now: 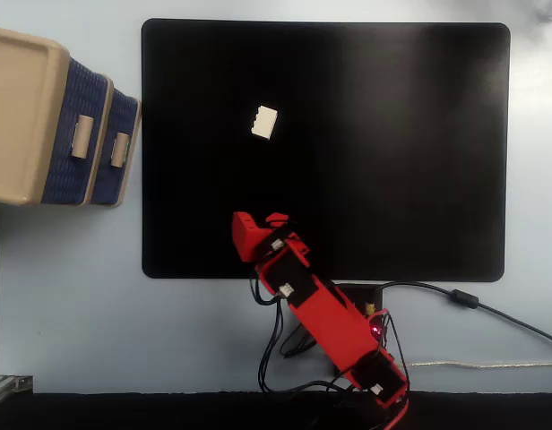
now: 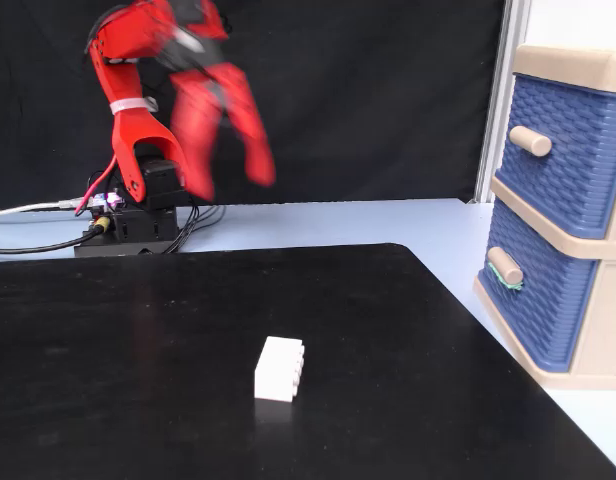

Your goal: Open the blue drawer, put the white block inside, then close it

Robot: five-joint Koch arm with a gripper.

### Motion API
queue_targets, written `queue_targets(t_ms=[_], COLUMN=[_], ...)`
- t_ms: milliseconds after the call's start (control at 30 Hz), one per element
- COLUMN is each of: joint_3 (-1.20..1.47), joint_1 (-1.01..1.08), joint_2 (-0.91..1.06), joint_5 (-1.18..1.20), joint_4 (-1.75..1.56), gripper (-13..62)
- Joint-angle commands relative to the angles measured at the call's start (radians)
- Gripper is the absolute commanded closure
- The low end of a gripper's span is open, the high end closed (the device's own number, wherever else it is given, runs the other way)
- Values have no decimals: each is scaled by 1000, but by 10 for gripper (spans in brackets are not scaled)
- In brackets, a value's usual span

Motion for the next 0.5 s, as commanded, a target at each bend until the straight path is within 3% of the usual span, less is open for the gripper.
queue_targets(t_ms=[0,233,467], joint_3=[48,368,442], joint_1=[-115,-129,-126], joint_2=[-26,-61,-377], joint_5=[310,431,732], joint_4=[-327,-1173,-1720], gripper=[156,155,157])
